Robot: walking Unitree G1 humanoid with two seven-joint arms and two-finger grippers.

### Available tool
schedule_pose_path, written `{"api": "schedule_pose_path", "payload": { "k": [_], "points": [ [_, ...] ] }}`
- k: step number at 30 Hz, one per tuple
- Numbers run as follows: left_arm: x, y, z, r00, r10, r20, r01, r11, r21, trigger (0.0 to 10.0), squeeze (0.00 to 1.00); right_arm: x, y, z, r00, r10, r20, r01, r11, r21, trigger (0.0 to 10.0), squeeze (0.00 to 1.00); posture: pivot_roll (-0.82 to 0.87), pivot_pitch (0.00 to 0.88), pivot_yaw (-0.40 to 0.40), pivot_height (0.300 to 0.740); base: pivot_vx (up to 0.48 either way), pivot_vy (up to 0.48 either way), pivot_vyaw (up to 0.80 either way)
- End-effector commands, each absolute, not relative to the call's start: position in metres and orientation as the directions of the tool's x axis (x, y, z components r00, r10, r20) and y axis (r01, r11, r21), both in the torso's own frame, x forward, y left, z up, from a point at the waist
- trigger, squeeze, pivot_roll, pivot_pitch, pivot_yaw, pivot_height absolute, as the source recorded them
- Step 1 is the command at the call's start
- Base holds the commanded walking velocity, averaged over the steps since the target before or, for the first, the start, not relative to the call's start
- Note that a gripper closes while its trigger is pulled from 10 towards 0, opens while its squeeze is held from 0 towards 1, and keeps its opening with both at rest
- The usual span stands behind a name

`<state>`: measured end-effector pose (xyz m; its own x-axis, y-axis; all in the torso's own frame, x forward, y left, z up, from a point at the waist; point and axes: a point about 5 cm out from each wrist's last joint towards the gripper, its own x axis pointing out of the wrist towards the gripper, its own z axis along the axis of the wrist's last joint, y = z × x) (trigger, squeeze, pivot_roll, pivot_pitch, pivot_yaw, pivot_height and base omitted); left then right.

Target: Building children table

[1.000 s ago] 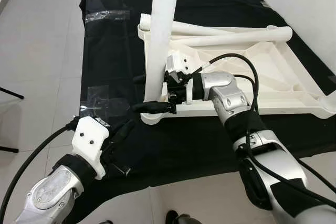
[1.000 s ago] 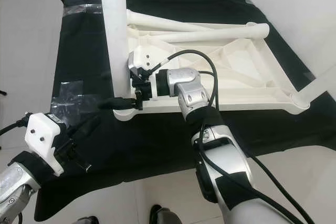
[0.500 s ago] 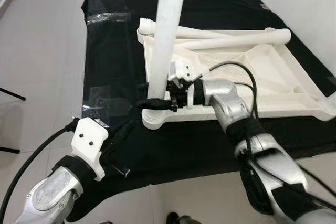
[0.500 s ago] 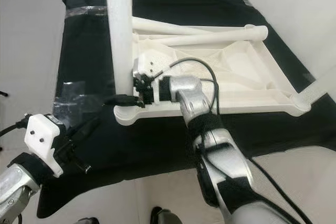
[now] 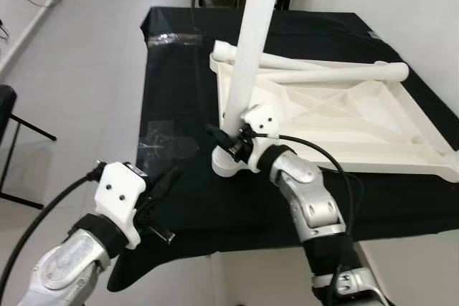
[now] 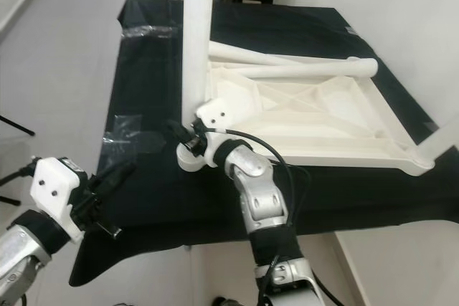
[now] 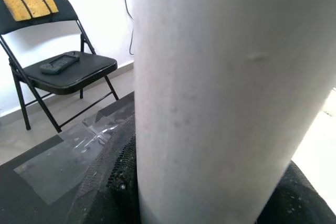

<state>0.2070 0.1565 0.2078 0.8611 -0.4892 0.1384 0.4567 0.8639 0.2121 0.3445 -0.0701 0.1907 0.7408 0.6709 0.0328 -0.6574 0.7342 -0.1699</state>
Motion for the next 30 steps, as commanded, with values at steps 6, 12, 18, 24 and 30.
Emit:
{"api": "schedule_pose_path", "payload": {
  "k": [6,12,18,24,30],
  "points": [
    [0.207,0.158,0.203,0.866,-0.489,0.109,0.458,0.861,0.220,10.0,0.00,0.344,-0.074,0.167,0.706,0.699,-0.115,-0.707,0.687,-0.168,10.0,1.00,0.17,0.203,-0.133,0.740,0.000,0.000,0.00],
    [0.207,0.154,0.203,0.861,-0.496,0.110,0.466,0.857,0.218,10.0,0.00,0.342,-0.058,0.204,0.479,0.878,0.015,-0.860,0.472,-0.197,10.0,0.00,0.18,0.209,-0.144,0.740,0.000,0.000,0.00],
    [0.207,0.150,0.205,0.858,-0.500,0.117,0.469,0.856,0.218,10.0,0.00,0.342,-0.061,0.210,0.230,0.973,-0.026,-0.945,0.217,-0.243,10.0,0.00,0.18,0.225,-0.149,0.740,0.000,0.000,0.00],
    [0.207,0.148,0.205,0.856,-0.504,0.115,0.473,0.853,0.219,10.0,0.00,0.354,-0.065,0.220,0.171,0.983,-0.069,-0.954,0.148,-0.261,9.7,0.00,0.18,0.233,-0.153,0.740,0.000,0.000,0.00],
    [0.207,0.150,0.206,0.859,-0.498,0.119,0.466,0.856,0.224,10.0,0.00,0.362,-0.061,0.234,0.136,0.990,-0.037,-0.963,0.124,-0.237,0.0,0.00,0.17,0.237,-0.161,0.740,0.000,0.000,0.00]
  ]
}}
